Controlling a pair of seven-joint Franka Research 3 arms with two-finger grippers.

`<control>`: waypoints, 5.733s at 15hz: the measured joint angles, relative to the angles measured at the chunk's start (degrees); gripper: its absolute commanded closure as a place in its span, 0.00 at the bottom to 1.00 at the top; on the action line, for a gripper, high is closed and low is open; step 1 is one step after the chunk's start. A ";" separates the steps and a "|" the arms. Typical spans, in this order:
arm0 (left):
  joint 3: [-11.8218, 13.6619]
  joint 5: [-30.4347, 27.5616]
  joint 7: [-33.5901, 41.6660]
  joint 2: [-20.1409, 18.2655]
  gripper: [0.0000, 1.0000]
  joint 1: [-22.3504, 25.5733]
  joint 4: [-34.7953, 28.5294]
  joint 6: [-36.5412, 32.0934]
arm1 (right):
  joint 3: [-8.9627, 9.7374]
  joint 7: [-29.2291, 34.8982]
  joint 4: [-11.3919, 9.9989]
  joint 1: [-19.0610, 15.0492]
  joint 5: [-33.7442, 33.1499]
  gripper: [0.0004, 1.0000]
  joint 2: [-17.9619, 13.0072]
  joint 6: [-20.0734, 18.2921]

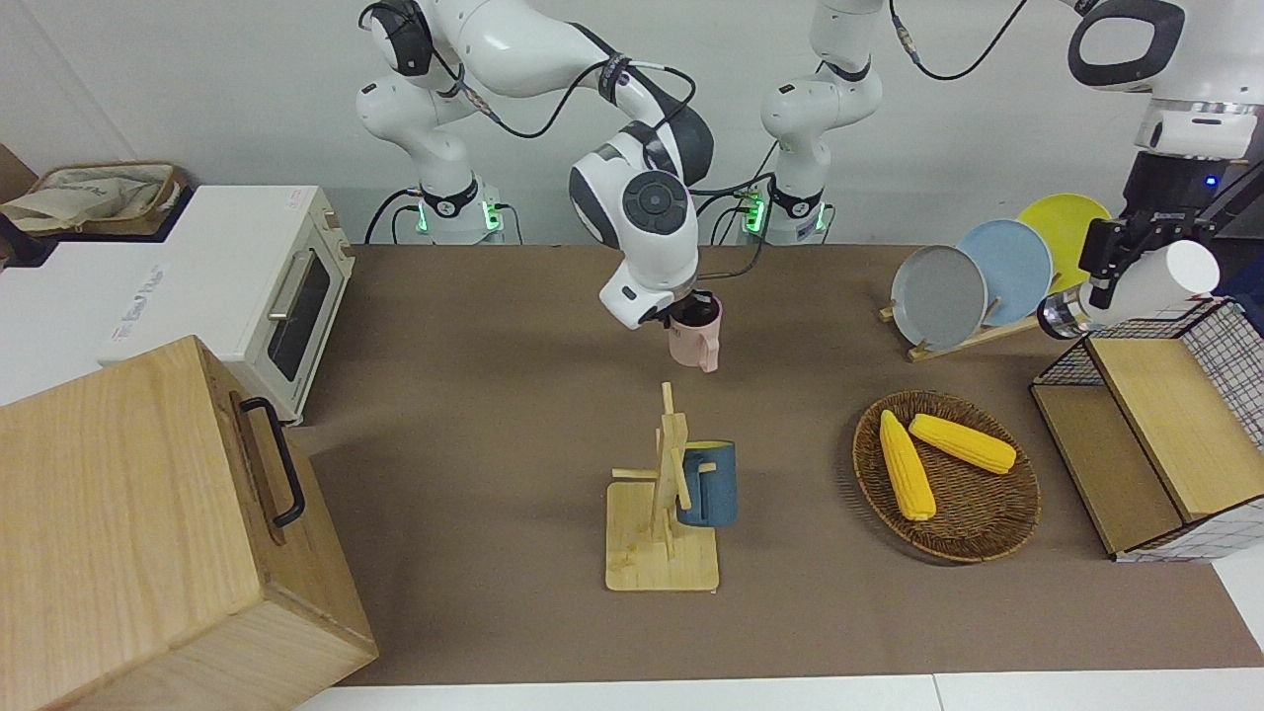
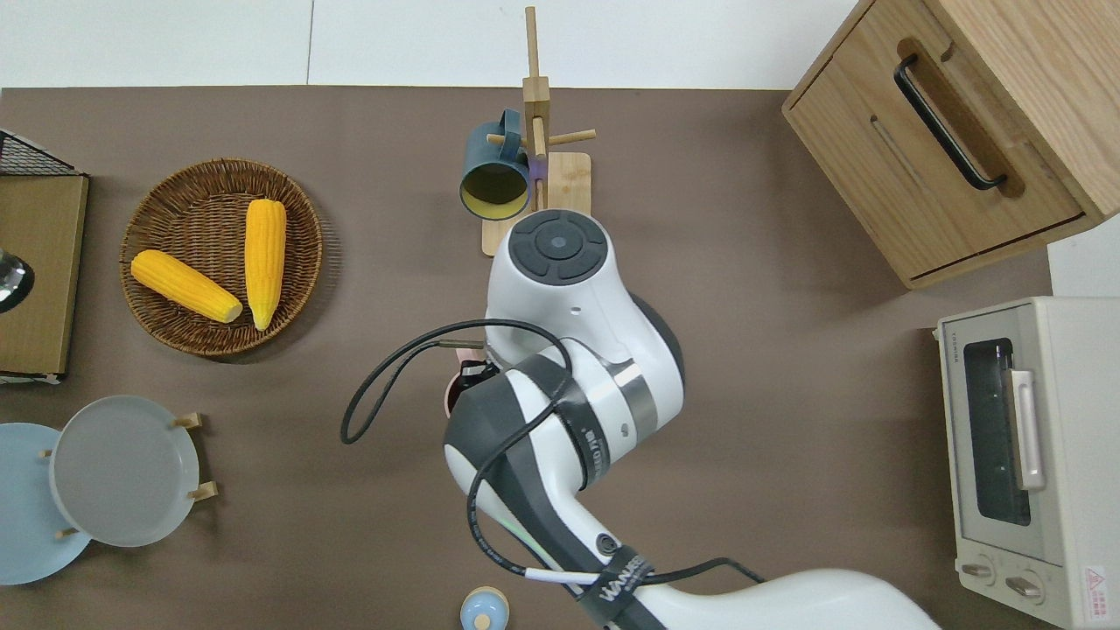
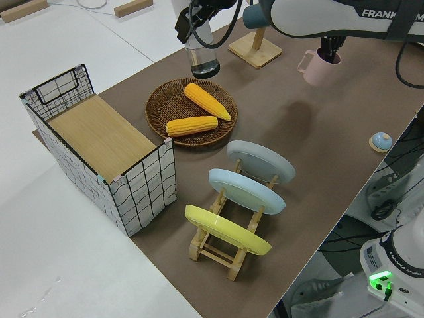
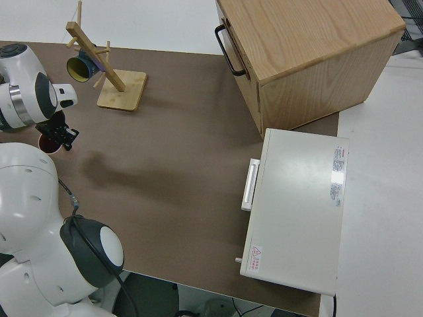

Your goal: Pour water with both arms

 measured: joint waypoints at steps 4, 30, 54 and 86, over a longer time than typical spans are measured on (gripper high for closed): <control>-2.37 1.22 -1.55 -7.11 1.00 -0.43 -9.73 0.21 | -0.03 3.63 2.16 3.07 1.84 1.00 3.89 5.29; -13.23 0.62 -10.32 -24.90 1.00 -3.50 -37.77 6.70 | -7.01 14.53 7.71 5.98 2.15 0.01 -1.90 5.37; -17.46 -4.84 -10.66 -18.79 1.00 -18.24 -45.54 10.79 | -10.07 -34.73 5.24 -27.31 -11.32 0.01 -18.52 -18.94; -16.00 -0.11 -12.06 -8.95 1.00 -17.28 -30.24 -13.55 | -8.33 -34.75 5.24 -27.76 -11.16 0.01 -19.01 -18.94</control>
